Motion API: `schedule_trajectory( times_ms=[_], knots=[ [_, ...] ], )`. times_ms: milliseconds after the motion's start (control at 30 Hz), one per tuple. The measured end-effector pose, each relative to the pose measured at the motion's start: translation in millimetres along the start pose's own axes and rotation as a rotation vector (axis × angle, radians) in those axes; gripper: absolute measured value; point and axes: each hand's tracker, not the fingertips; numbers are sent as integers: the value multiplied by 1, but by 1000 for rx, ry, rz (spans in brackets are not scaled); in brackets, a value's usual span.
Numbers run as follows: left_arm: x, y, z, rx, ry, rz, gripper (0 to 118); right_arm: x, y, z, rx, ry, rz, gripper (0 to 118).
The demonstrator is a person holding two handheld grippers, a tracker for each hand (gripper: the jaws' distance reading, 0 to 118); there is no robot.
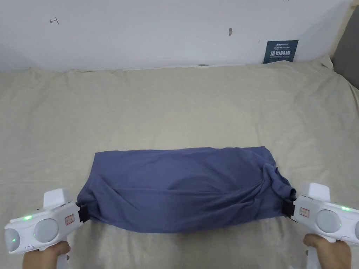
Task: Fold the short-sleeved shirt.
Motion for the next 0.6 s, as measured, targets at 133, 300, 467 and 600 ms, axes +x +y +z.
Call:
schedule_trajectory(
  times_ms=[133, 300, 467, 600],
  knots=[
    [-15, -29, 30, -2, 8, 10, 3, 29, -19, 25, -3, 8, -20, 16],
    [-34, -84, 44, -88, 31, 44, 3, 49, -70, 31, -89, 25, -62, 17],
    [-42, -118, 27, -215, 69, 82, 3, 51, -110, 12, -174, 3, -103, 17],
    [-32, -117, 27, -192, 92, 45, 5, 49, -101, 19, -150, -10, -122, 18]
  ],
)
